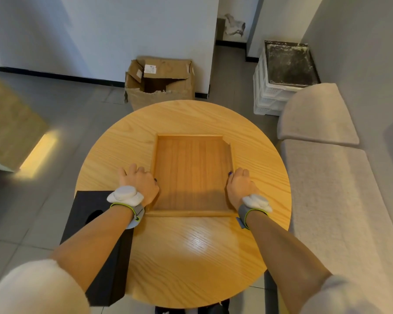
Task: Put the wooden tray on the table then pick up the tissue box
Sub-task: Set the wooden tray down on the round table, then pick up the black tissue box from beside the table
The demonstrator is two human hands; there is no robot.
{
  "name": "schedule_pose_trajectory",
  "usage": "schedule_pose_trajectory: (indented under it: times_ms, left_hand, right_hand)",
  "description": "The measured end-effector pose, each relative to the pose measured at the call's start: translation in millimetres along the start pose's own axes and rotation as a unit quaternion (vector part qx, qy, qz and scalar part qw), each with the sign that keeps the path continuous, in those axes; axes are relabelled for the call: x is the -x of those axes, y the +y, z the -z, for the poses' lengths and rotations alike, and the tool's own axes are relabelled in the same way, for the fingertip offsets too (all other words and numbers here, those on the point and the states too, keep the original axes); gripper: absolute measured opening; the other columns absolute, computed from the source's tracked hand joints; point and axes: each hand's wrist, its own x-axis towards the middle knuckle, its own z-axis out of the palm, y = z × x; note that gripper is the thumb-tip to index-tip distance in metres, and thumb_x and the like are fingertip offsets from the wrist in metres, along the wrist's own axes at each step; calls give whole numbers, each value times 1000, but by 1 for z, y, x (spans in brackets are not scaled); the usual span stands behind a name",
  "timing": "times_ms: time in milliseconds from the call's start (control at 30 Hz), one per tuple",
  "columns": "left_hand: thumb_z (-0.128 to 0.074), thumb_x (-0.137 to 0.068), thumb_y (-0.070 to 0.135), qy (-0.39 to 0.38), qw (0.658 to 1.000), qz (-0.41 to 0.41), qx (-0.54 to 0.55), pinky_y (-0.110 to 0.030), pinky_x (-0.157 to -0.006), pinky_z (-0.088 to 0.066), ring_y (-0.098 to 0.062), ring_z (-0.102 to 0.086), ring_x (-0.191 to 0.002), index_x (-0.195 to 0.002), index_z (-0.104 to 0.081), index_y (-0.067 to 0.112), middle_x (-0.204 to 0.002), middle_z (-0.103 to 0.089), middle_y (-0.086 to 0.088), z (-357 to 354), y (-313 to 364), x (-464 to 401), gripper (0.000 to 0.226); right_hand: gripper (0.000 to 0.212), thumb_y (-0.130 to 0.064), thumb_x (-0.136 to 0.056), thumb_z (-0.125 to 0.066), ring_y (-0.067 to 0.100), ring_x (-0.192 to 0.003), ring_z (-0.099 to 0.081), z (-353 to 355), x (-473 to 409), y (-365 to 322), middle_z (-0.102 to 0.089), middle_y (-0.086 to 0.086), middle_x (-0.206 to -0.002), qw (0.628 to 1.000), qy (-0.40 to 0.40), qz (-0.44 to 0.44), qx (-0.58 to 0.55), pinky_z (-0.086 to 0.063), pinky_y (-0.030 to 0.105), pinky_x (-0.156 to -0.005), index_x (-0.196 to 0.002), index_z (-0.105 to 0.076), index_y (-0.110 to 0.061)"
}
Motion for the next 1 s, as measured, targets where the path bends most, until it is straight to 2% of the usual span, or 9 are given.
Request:
schedule_pose_trajectory:
  times_ms: [100,233,433,500,600,700,767,867,1000]
  left_hand:
    - [-41,-83,32,-10,1000,7,-13,-32,-60,-3,-21,-49,-87,-62,-61,20,-64,-49,1,-9,-4,-2,31]
    - [-43,-84,31,-18,1000,13,1,-32,-59,2,-22,-51,-83,-54,-38,20,-52,-17,6,-18,-3,-1,31]
    - [-42,-86,31,-23,999,20,18,-28,-60,1,-19,-46,-76,-51,-28,21,-50,-21,8,-17,-1,-5,38]
    - [-41,-88,31,-28,999,25,29,-33,-63,-4,-20,-44,-78,-53,-36,19,-56,-41,5,-17,0,-6,37]
    - [-36,-91,36,-55,997,27,42,-35,-72,-20,-22,-53,-98,-82,-63,18,-91,-67,-1,-10,0,-9,34]
    - [-34,-91,44,-100,992,45,65,-39,-86,-31,-24,-52,-106,-97,-64,17,-104,-66,-4,-1,-6,-10,41]
    - [-35,-90,47,-116,985,69,104,-41,-91,-32,-26,-53,-108,-100,-63,16,-107,-65,-6,6,-14,-10,43]
    - [-39,-90,42,-90,980,98,151,-41,-91,-35,-29,-55,-103,-100,-65,12,-106,-66,-11,17,-25,-8,41]
    - [-49,-91,32,-50,951,142,270,-35,-89,-39,-31,-53,-102,-103,-64,12,-108,-54,-12,35,-47,-2,28]
  right_hand:
    - [34,-25,-102,-29,37,-102,-60,-7,0,-3,-52,16,-123,1000,-8,-10,6,-47,40,-79,-115,-48,0]
    - [35,-28,-101,-29,37,-104,-60,-14,2,-2,-54,15,-124,999,-14,-31,4,-48,39,-78,-116,-47,-2]
    - [35,-28,-101,-31,40,-102,-60,-13,0,-2,-57,18,-119,999,-8,-37,-25,-47,41,-78,-115,-47,-1]
    - [34,-29,-100,-32,41,-100,-60,-17,0,0,-58,19,-116,999,-7,-35,-35,-46,41,-75,-113,-47,-1]
    - [35,-31,-99,-32,42,-99,-59,-19,-3,2,-56,20,-116,997,-10,-46,-58,-41,38,-70,-112,-46,-1]
    - [35,-31,-98,-35,40,-102,-57,-17,-3,0,-50,20,-121,997,-6,-53,-59,-39,38,-71,-114,-44,-1]
    - [33,-30,-96,-39,37,-108,-51,-14,-1,-2,-48,18,-121,998,26,-45,-34,-41,42,-81,-114,-45,-2]
    - [32,-26,-93,-44,33,-117,-41,-7,1,-10,-43,16,-130,997,66,-28,-14,-34,43,-89,-116,-48,-5]
    - [36,-23,-92,-47,28,-130,-33,1,4,-35,-30,11,-148,998,51,42,-21,-29,42,-98,-124,-46,-6]
